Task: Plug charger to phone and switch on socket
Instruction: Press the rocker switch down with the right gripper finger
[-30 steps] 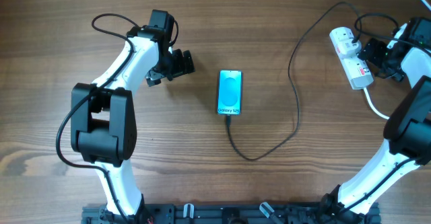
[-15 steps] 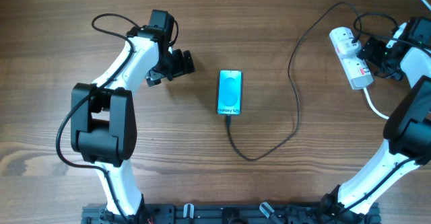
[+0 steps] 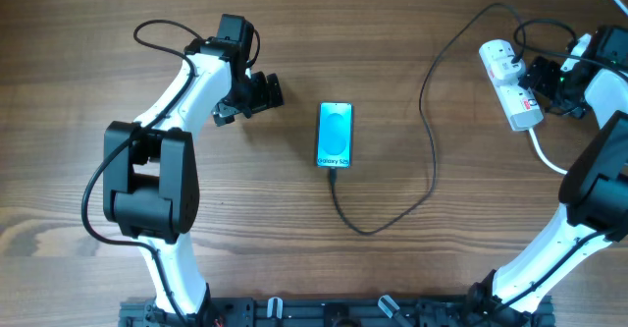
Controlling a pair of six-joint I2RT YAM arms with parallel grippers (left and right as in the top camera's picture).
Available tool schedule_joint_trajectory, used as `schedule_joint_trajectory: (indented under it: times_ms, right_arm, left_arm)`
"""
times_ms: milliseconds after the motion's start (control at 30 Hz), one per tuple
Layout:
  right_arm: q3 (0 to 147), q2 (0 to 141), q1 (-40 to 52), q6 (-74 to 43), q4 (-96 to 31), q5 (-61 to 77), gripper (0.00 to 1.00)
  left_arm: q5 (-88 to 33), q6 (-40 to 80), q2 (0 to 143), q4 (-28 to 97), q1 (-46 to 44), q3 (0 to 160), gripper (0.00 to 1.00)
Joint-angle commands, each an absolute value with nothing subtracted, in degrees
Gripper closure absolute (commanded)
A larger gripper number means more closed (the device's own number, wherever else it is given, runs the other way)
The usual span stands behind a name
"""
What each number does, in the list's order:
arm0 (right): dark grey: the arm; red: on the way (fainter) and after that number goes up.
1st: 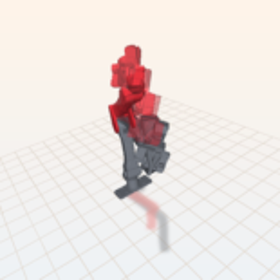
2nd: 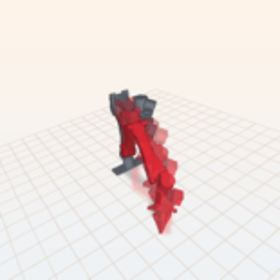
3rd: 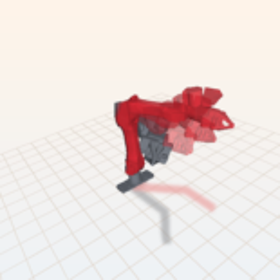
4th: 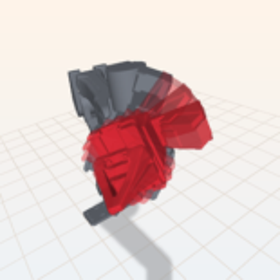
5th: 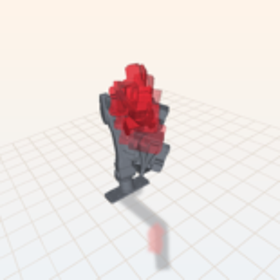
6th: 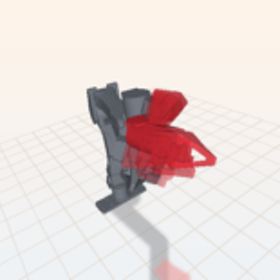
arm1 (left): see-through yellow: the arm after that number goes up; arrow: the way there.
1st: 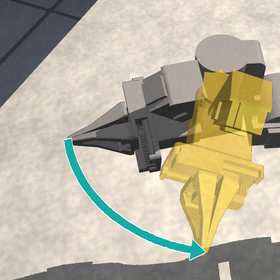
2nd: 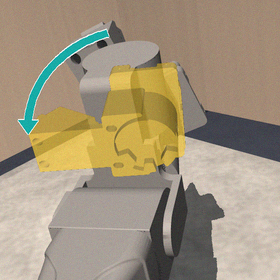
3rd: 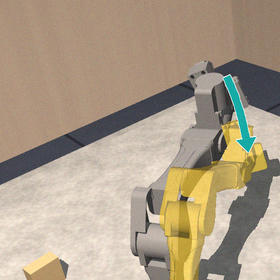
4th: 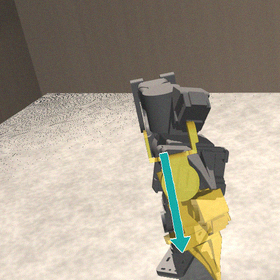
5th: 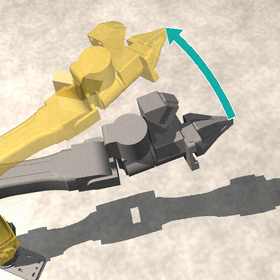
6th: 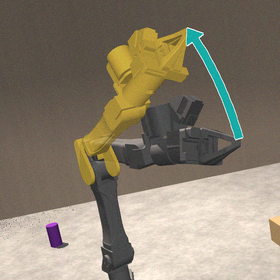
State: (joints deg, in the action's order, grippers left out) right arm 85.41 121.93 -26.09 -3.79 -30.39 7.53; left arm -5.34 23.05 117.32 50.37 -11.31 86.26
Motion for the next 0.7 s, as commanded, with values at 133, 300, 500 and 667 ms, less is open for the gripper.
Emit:
schedule_joint_trajectory:
  times_ms: [133,300,500,667]
  right_arm:
    - [83.96,123.42,-24.99,-1.74,-32.95,4.95,0.01]
    - [84.01,123.13,-25.06,-1.50,-33.06,4.75,0.00]
    - [84.95,116.71,-25.80,1.17,-33.80,5.10,0.00]
    - [84.77,115.92,-25.80,2.98,-35.75,5.19,0.00]
  left_arm:
    - [-4.40,23.40,115.94,50.39,-11.35,86.46,0.00]
    - [-4.40,23.40,115.94,50.39,-11.35,86.46,0.00]
    - [-4.40,23.40,115.94,50.39,-11.35,86.46,0.00]
    - [-4.40,23.40,115.94,50.41,-11.35,86.46,0.00]
